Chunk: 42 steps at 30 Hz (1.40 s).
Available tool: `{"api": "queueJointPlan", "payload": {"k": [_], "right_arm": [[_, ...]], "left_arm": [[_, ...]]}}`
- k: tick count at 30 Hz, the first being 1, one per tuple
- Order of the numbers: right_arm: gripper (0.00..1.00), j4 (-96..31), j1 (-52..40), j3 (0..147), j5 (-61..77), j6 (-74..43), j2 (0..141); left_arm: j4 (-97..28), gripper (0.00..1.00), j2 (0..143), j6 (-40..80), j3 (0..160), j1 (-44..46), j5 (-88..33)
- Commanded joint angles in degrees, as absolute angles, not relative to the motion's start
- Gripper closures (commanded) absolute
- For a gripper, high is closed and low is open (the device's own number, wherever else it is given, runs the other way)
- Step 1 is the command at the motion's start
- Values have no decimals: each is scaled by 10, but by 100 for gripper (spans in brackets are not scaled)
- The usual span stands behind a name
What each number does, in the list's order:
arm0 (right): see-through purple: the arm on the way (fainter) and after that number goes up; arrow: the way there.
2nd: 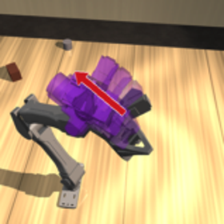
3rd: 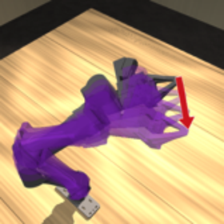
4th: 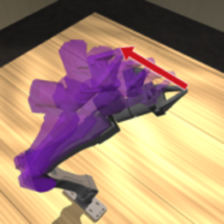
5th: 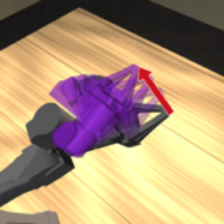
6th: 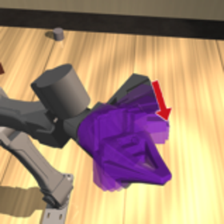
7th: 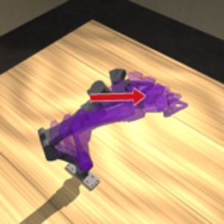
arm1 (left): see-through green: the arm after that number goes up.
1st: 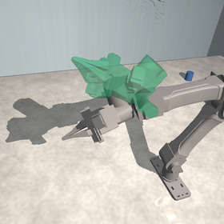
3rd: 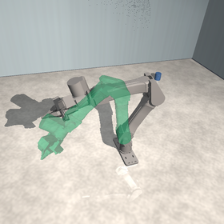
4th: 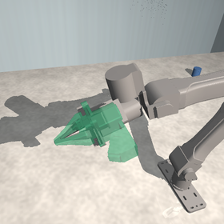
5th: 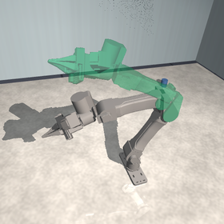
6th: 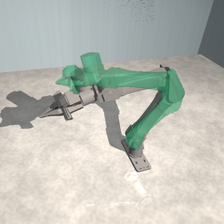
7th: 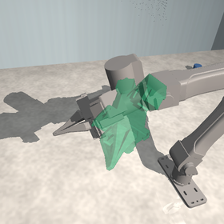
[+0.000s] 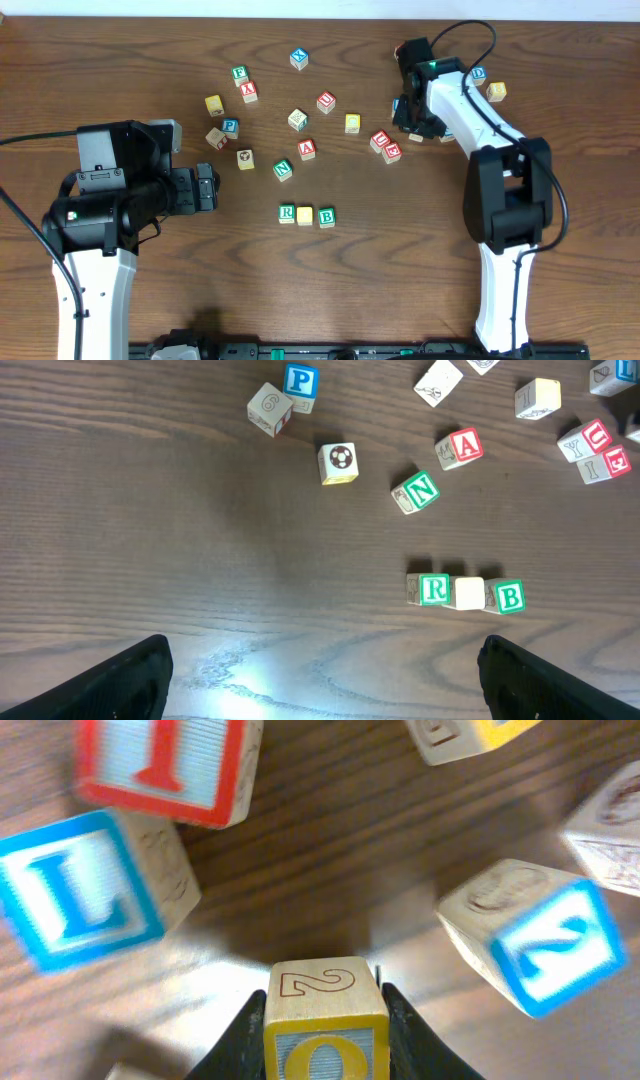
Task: Spell out ROBOT
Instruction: 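Lift the yellow O block and swing it toward the block row, then carry the O block to the right of the green B block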
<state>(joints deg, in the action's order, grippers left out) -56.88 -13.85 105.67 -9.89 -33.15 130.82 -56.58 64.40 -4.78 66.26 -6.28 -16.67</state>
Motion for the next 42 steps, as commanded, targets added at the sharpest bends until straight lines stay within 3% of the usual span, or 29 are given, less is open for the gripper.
{"api": "queueJointPlan", "payload": {"k": [1,13,24,32,42], "right_arm": [[81,-581,-140,1059,-108,-287,1227],[77,-680,-150,1059,-56,-196,1120],[85,-761,-170,1050,-54,-171,1122],[87,-711,-217,958,-53,-171,1122],[84,-604,-289,856,41,-209,1122]], "left_arm": [[-567,4,643,-55,670,-65,-175],[-567,4,643,-55,670,-65,-175],[-567,4,643,-55,670,-65,-175],[-567,4,643,-55,670,-65,-175],[-567,4,643,-55,670,-65,-175]]}}
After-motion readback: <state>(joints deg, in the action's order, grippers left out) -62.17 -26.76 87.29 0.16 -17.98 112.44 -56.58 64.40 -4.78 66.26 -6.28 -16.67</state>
